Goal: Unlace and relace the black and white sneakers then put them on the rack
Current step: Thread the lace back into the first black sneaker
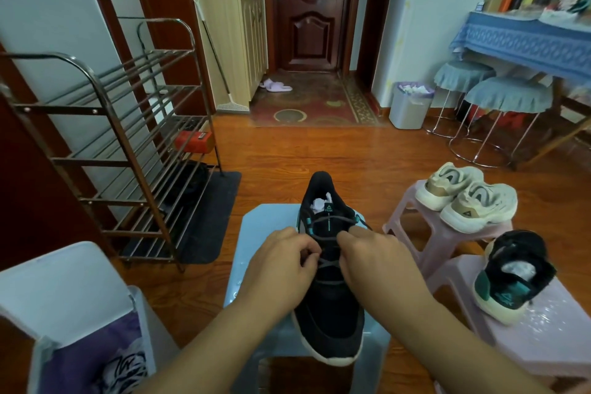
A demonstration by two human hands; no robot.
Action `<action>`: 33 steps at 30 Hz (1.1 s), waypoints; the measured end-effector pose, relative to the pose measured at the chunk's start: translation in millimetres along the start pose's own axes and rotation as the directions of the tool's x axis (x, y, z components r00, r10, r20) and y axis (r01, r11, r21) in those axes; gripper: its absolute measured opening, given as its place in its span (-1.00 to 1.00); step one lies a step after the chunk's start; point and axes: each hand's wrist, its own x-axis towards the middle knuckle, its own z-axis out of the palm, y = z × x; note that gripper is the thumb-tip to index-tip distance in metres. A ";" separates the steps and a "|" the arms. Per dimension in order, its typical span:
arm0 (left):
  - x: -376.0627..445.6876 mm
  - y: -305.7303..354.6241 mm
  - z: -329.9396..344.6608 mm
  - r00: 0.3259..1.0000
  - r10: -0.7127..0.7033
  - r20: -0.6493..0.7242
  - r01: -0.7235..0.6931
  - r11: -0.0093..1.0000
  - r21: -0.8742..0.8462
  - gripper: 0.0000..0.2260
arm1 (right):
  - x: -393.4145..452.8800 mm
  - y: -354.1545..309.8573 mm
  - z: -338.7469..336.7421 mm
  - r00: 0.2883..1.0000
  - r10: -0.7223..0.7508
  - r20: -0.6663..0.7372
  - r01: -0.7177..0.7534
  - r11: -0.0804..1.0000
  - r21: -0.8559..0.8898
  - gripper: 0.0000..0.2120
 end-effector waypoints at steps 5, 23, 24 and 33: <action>-0.7 3.9 4.3 0.979 0.193 -0.058 -0.174 0.953 0.248 -0.88 | 5.5 -4.0 -0.7 0.998 -0.056 0.016 0.056 0.996 -0.062 -0.58; 4.4 4.1 7.1 0.999 0.031 -0.020 -0.030 0.997 0.065 -0.94 | 2.6 -0.4 -1.2 1.000 0.007 -0.023 -0.006 0.999 0.051 -0.81; 4.2 4.3 7.3 0.999 0.042 -0.028 -0.040 0.996 0.074 -0.93 | 3.0 -3.3 -0.7 0.999 0.020 -0.039 -0.018 0.999 0.050 -0.81; 4.4 4.5 -0.3 0.997 0.046 -0.057 -0.042 0.997 0.070 -0.87 | 2.3 -8.1 6.4 0.976 0.190 -0.108 -0.180 0.979 0.092 -0.81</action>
